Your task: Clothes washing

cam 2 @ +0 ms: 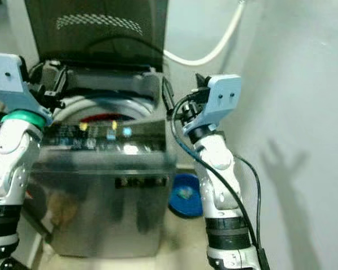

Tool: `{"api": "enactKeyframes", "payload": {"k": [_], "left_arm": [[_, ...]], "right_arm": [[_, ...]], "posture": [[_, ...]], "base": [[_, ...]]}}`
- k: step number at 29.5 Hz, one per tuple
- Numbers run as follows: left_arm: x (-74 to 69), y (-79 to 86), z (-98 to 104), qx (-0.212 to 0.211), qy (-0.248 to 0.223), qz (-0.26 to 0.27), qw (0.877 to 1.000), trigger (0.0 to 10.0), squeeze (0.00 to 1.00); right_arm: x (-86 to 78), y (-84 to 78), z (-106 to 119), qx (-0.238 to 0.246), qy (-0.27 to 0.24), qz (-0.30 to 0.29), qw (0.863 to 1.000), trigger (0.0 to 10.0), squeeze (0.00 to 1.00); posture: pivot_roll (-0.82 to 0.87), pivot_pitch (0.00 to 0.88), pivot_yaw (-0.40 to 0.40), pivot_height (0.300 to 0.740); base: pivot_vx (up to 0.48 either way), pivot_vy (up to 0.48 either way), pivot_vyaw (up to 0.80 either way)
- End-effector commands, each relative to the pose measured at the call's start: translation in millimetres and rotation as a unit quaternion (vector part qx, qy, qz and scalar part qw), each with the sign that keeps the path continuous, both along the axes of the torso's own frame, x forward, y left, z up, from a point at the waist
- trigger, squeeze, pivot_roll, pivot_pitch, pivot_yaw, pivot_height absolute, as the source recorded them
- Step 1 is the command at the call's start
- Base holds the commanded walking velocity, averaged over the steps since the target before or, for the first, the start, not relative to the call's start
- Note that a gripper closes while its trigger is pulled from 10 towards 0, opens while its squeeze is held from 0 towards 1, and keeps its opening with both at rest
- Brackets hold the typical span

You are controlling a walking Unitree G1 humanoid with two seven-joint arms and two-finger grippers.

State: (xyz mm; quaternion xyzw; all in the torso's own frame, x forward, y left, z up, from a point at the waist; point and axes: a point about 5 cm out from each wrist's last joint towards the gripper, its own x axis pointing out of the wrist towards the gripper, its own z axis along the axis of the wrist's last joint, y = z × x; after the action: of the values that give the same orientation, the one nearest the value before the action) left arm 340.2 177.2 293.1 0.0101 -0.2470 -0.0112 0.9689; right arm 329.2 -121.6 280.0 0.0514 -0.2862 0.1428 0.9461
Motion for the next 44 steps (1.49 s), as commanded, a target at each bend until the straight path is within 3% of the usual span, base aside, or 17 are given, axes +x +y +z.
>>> {"api": "enactKeyframes", "payload": {"k": [1, 10, 37, 41, 44], "left_arm": [[0.1, 2.1, 1.3, 0.005, -0.003, 0.008, 1.0, 10.0, 0.0], [0.6, 1.0, 0.9, 0.005, -0.003, 0.005, 1.0, 10.0, 0.0], [0.6, -8.8, -6.8, 0.024, 0.012, -0.016, 1.0, 10.0, 0.0], [0.6, -8.0, -9.4, 0.03, 0.018, -0.016, 0.999, 10.0, 0.0], [1.0, -7.8, -9.0, 0.03, 0.016, -0.015, 0.999, 10.0, 0.0]], "right_arm": [[-0.1, 4.2, -0.2, -0.015, -0.001, 0.005, 1.0, 10.0, 0.0], [0.0, 6.4, -1.4, -0.027, -0.001, 0.009, 1.0, 10.0, 0.0], [-0.7, 9.5, -7.3, -0.041, 0.005, 0.027, 0.999, 10.0, 0.0], [-0.3, 4.5, -7.7, 0.017, 0.021, 0.033, 0.999, 10.0, 0.0], [0.9, 3.3, -9.1, -0.017, 0.017, 0.021, 0.999, 10.0, 0.0]], "posture": [[0.04, 0.0, 0.002, 0.74], [0.04, 0.0, -0.002, 0.74], [0.04, 0.0, 0.006, 0.74], [0.04, 0.004, 0.008, 0.74], [0.04, 0.003, 0.009, 0.74]], "base": [[0.0, 0.0, 0.0], [0.0, 0.0, 0.21], [0.0, 0.0, 0.79], [0.0, 0.0, 0.39], [0.0, 0.0, 0.48]]}}
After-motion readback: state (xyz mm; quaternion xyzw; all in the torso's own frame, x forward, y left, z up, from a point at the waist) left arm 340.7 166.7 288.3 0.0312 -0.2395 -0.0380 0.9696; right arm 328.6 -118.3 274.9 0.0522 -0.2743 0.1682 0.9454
